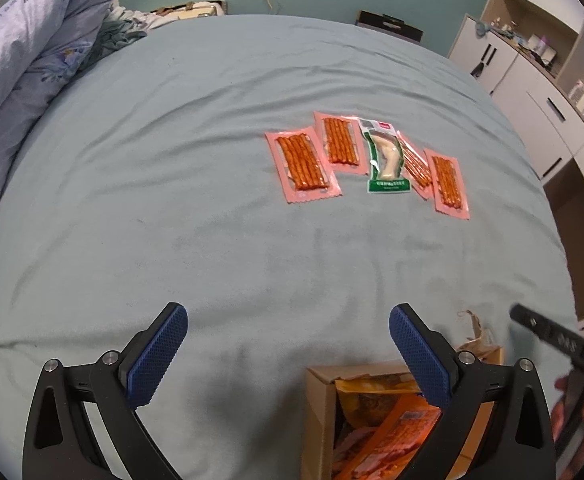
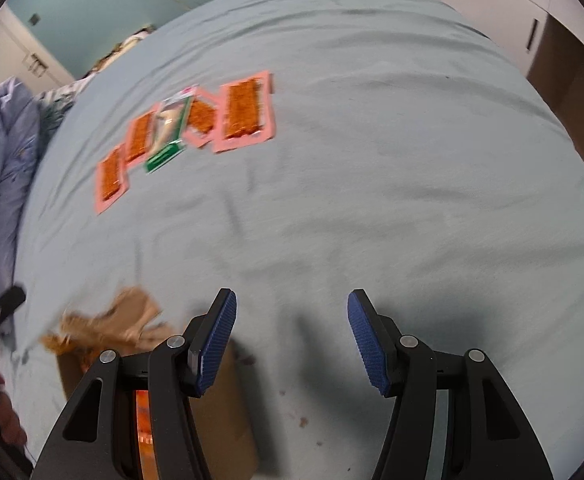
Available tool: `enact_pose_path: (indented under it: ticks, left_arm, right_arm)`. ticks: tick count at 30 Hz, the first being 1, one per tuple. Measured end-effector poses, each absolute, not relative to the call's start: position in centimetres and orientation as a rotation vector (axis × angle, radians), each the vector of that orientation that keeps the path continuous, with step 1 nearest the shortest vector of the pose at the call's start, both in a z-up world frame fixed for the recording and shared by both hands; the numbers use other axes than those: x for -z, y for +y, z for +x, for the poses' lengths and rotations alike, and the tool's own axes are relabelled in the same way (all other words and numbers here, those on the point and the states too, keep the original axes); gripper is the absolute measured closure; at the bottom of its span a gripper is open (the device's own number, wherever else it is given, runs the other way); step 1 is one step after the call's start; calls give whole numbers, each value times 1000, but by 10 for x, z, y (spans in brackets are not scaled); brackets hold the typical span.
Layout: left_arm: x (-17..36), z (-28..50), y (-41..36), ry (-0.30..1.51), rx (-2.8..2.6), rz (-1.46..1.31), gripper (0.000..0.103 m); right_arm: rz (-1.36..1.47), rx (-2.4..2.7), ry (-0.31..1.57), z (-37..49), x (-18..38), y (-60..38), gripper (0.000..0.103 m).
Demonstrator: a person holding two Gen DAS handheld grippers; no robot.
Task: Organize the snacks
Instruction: 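Release the packs into the box and open both grippers, then grasp a pink spicy-stick pack from the sheet with the right gripper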
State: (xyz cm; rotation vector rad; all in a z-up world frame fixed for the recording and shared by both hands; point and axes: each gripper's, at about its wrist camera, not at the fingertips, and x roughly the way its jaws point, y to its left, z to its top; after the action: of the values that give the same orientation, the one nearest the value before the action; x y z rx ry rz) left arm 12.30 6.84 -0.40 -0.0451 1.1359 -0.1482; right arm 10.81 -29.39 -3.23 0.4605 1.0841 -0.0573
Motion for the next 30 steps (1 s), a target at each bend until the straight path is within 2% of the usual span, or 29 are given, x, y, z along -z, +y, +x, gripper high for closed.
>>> enact_pose_path:
  ticks: [5,9,12,18,22,24,27,30]
  left_arm:
    - [-2,121,68,1133,197,-63,0]
    - [-7,121,75,1124,215,-100,0]
    - [-4,122,83,1133,203,-145,0]
    - [-2,127,90,1150,215,-222,0]
    - [-1,130,89,1146,212,-215,0]
    - [1,132,89,1156,212,-224,0]
    - [4,134,90,1166,208,-239,0]
    - [5,135,91,1163,203,-240,0]
  right_arm:
    - [469,49,1143,154,28,-288,46]
    - [396,52,1203,219,30,-275,46]
    - [318,38,1314,281,42,-262,46]
    - [229,107,1368,354,52,-250,46]
    - [235,126,1384,376,64,-243,24]
    - [269,122,1359,378,68,-244,21]
    - [296,81,1328,368,76,-250,23]
    - [236,49,1341,352,79,-250,45]
